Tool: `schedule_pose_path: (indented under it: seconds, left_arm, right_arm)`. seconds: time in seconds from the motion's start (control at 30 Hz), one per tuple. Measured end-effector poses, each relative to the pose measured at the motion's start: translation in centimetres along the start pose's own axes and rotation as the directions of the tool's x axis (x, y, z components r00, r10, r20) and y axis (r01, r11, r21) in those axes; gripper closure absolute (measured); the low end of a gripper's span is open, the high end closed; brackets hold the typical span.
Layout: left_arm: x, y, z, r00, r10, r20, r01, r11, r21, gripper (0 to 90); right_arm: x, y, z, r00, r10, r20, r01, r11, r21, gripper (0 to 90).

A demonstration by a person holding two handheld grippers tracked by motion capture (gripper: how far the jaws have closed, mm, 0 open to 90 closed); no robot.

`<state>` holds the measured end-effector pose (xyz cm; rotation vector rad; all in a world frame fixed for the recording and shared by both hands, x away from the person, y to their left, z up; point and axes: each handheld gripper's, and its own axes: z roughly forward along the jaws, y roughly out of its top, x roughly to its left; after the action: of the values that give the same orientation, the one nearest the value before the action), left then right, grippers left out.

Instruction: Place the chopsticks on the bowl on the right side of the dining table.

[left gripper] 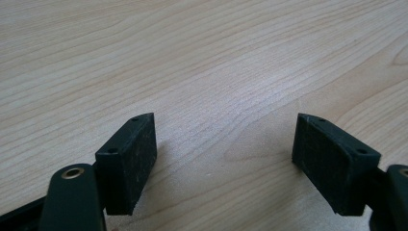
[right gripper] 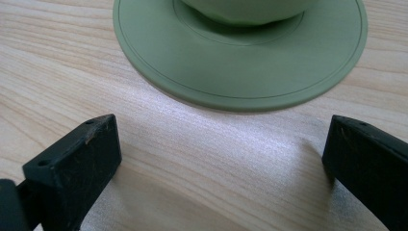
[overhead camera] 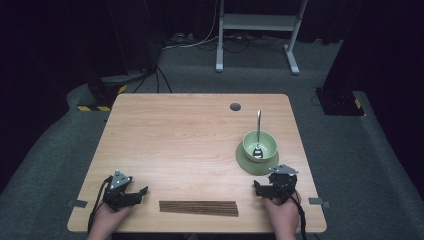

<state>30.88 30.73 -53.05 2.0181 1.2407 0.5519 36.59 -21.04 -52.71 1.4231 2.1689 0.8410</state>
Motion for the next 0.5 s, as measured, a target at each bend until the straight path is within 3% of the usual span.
schedule_pose_path:
  seconds: [0.5]
  left_arm:
    - [-0.01, 0.02, 0.00, 1.0000, 0.001, -0.004, -0.001, 1.0000, 0.001, 23.7]
  right_arm:
    - [-0.66, -0.16, -0.32, 0.9997, 0.023, 0.008, -0.023, 1.000, -0.009, 5.6]
